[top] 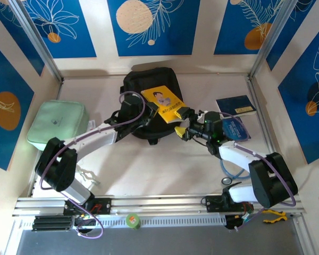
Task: Pack the student bag
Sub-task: Pass the book.
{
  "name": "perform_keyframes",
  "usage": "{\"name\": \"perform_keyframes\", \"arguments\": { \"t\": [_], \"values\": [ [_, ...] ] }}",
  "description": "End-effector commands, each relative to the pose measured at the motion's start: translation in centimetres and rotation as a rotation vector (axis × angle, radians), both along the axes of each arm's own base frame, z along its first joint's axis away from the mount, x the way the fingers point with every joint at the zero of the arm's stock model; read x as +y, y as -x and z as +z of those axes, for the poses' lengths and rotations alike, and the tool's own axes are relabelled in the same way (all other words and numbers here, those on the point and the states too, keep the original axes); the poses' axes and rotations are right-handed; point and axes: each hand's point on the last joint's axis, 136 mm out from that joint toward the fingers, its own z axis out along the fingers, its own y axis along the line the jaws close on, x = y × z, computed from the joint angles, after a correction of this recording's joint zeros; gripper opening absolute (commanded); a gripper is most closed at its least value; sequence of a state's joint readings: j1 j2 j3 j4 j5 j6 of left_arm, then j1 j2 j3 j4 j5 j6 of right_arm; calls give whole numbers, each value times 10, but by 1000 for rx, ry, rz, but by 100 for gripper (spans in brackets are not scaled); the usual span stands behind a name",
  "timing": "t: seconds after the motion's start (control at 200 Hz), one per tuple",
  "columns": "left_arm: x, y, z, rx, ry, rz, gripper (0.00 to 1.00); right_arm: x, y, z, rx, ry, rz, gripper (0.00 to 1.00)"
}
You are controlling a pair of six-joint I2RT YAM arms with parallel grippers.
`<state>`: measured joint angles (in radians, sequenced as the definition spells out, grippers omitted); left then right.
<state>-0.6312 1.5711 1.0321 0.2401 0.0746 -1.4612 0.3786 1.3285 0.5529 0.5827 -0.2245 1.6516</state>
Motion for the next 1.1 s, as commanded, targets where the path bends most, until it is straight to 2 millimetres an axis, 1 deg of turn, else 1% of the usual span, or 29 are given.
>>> {"name": "perform_keyframes", "arguments": {
  "t": [0.0, 0.03, 0.07, 0.125, 0.255, 0.305, 0.39, 0.575, 0.7, 0.775, 0.8, 0.865, 0.925, 0.965, 1.045, 1.065, 1.095],
  "values": [
    [5, -5, 55, -133, 130, 38, 0, -4, -21, 25, -53, -49, -79, 83],
    [5, -5, 56, -139, 130, 33, 0, -4, -24, 30, -68, -56, -80, 77],
    [4, -4, 57, -145, 127, 25, 0, -3, -25, 32, -69, -55, -78, 72],
    [5, -2, 57, -148, 122, 19, 0, -2, -27, 36, -82, -45, -74, 66],
    [10, 3, 56, -148, 107, 26, 0, -5, -28, 37, -103, -24, -85, 55],
    [12, 4, 55, -145, 100, 28, 0, -6, -29, 37, -113, -14, -84, 52],
    [13, 7, 52, -137, 100, 25, 0, -4, -31, 37, -123, -6, -73, 49],
    [16, 14, 45, -119, 109, 26, 0, 1, -40, 37, -128, -63, -68, 48],
    [18, 15, 38, -113, 83, 27, 0, 5, -45, 40, -148, -94, -48, 39],
    [19, 16, 33, -110, 63, 28, 0, 5, -45, 41, -158, -93, -36, 29],
    [20, 15, 30, -106, 51, 29, 3, 4, -45, 41, -166, -88, -32, 25],
    [21, 15, 23, -105, 13, 20, 17, 1, -44, 40, -173, -68, -32, 14],
    [22, 15, 16, -105, -43, -1, 36, -4, -44, 39, -175, -39, -30, 0],
    [26, 15, 7, -111, -112, -11, 47, -8, -44, 38, -175, -12, -28, 0],
    [46, 11, -19, -86, -300, -11, 69, -17, -41, 36, -177, 53, -22, 0],
    [49, 10, -25, -88, -338, -19, 73, -19, -41, 36, -177, 73, -18, 0],
    [54, 7, -30, -105, -388, -39, 75, -22, -39, 35, -179, 106, -6, 0]
  ]
}}
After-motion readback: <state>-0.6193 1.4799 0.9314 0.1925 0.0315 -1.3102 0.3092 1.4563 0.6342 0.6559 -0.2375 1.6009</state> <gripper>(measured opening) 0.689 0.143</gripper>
